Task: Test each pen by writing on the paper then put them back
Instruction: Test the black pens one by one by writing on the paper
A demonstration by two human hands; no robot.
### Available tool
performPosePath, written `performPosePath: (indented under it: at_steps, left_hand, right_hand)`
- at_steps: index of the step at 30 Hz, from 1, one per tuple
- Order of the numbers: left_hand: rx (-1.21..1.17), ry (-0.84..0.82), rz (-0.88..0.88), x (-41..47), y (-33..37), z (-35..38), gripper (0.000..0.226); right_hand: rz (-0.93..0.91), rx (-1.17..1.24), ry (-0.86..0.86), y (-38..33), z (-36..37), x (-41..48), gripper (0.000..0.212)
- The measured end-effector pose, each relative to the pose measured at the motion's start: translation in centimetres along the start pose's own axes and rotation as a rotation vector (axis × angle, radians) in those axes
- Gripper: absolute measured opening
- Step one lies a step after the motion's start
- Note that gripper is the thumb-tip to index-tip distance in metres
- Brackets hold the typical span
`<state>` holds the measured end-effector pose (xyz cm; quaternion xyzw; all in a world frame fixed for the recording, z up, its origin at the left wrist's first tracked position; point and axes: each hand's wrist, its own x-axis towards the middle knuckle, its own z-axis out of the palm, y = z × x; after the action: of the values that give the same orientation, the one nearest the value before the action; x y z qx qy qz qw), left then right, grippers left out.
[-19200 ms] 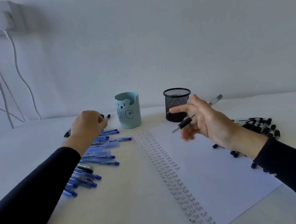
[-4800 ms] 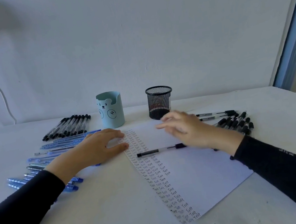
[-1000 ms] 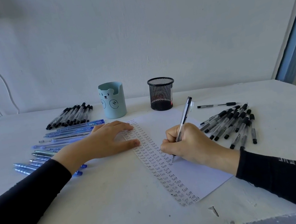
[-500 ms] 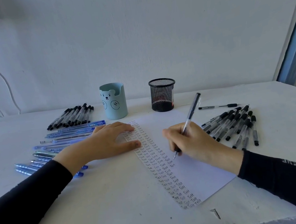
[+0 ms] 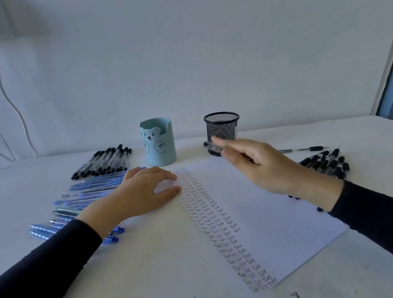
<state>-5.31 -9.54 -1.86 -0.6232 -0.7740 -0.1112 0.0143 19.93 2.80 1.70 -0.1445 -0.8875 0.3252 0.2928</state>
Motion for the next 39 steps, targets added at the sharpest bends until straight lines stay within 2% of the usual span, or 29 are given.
performPosePath:
  at_steps: [5, 9, 13, 19, 22, 27, 31, 33, 36, 37, 39]
  left_hand:
    - [-0.018, -0.027, -0.015, -0.1, -0.1, 0.0, 0.057]
    - [-0.013, -0.042, -0.009, 0.0, 0.0, -0.2, 0.069]
    - [-0.004, -0.045, -0.011, 0.0, 0.0, -0.1, 0.059]
    - [0.007, -0.076, -0.018, -0.2, 0.3, -0.4, 0.069]
    - [0.017, -0.059, -0.017, 0.0, 0.3, -0.3, 0.066]
    - [-0.006, -0.072, -0.002, -0.2, 0.1, -0.3, 0.09]
    - [-0.001, -0.052, -0.005, 0.0, 0.2, -0.2, 0.062]
    - [0.007, -0.032, -0.001, 0.0, -0.1, 0.0, 0.056]
    - [-0.008, 0.169, 0.098, 0.1, 0.1, 0.4, 0.053]
    - [-0.074, 0.264, 0.166, 0.2, 0.5, 0.5, 0.048]
    - [-0.261, 0.336, 0.273, 0.3, 1.9, 0.6, 0.058]
  right_hand:
    - [0.01, -0.107, -0.152, 1.2, 1.8, 0.2, 0.019]
    - [0.025, -0.12, -0.133, 1.9, 2.4, -0.2, 0.02]
    - [-0.01, -0.098, -0.103, 1.7, 2.3, -0.4, 0.017]
    - [-0.036, -0.069, -0.137, 1.0, 2.3, -0.7, 0.016]
    - [-0.047, -0.094, -0.151, 1.0, 2.5, -0.8, 0.015]
    - [-0.037, -0.118, -0.124, 1.8, 3.3, -0.7, 0.018]
    - [-0.061, -0.293, -0.215, 2.5, 3.7, -0.5, 0.029]
    - [-0.058, -0.334, -0.207, 2.9, 2.6, 0.5, 0.033]
    - [0.058, -0.38, 0.022, 5.6, -1.6, 2.8, 0.035]
    - [0.141, -0.478, 0.054, 6.8, -3.2, 3.2, 0.036]
    - [0.363, -0.637, 0.0, 9.3, -6.2, 3.2, 0.042]
